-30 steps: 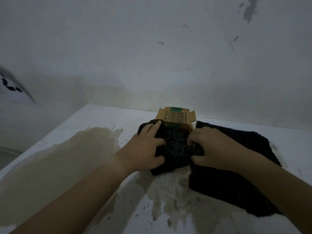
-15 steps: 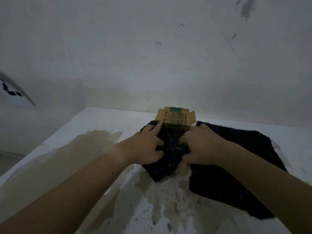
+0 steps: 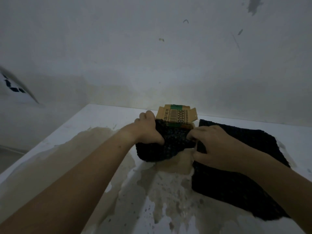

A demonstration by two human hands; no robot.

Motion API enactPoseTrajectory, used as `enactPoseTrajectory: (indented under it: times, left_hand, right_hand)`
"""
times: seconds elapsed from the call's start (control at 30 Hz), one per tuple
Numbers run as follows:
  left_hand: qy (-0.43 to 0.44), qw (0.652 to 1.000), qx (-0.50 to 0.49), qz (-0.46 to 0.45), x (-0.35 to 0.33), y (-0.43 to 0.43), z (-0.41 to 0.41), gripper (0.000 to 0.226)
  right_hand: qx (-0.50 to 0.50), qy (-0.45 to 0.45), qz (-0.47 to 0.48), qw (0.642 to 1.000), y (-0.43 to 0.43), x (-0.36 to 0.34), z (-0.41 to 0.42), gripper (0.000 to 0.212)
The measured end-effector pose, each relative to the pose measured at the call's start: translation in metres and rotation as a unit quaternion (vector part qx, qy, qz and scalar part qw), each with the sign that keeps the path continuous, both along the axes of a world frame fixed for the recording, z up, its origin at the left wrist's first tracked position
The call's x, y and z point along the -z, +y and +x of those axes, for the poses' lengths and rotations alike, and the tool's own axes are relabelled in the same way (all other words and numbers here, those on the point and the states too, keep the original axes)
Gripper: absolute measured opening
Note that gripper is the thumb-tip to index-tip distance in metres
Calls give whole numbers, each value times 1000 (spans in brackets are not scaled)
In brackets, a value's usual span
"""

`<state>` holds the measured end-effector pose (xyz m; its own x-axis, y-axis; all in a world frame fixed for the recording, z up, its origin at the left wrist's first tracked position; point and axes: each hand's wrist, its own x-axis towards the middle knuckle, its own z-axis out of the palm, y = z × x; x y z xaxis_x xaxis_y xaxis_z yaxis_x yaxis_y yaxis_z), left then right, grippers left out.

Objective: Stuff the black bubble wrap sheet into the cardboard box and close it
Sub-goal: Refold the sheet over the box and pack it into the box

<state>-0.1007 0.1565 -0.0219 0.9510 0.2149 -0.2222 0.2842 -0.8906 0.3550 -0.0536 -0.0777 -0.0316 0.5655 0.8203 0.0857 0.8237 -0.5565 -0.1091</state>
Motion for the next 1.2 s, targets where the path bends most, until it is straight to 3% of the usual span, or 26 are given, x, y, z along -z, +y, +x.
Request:
enactPoseTrajectory:
  times: [0.13, 0.37, 0.53, 0.67, 0.8, 0.93, 1.1, 1.2]
  left_hand:
    - [87, 995, -41, 24, -5, -12, 17, 87]
    - [86, 995, -24, 36, 7, -22, 26, 89]
    - [66, 993, 2, -102, 14, 3, 19, 77]
    - [57, 963, -36, -260, 15, 19, 13, 70]
    - [72, 963, -15, -261, 8, 16, 6, 91]
    - [62, 978, -1, -197, 12, 7, 7, 96]
    - [32, 983, 0, -179, 16, 13, 9, 79]
    - [24, 988, 3, -154, 21, 10, 12, 74]
  right_hand:
    - [-21, 21, 51, 998, -4, 7, -4, 35]
    - [-32, 29, 80, 996, 2, 11, -14, 41]
    - [1, 6, -63, 998, 18, 6, -16, 49]
    - [25, 11, -141, 990, 34, -2, -16, 47]
    - [35, 39, -165, 985, 51, -3, -17, 15]
    - [-18, 39, -74, 996, 42, 12, -8, 15]
    - [-24, 142, 179, 973, 22, 19, -9, 31]
    - [-23, 123, 126, 984, 29, 14, -11, 32]
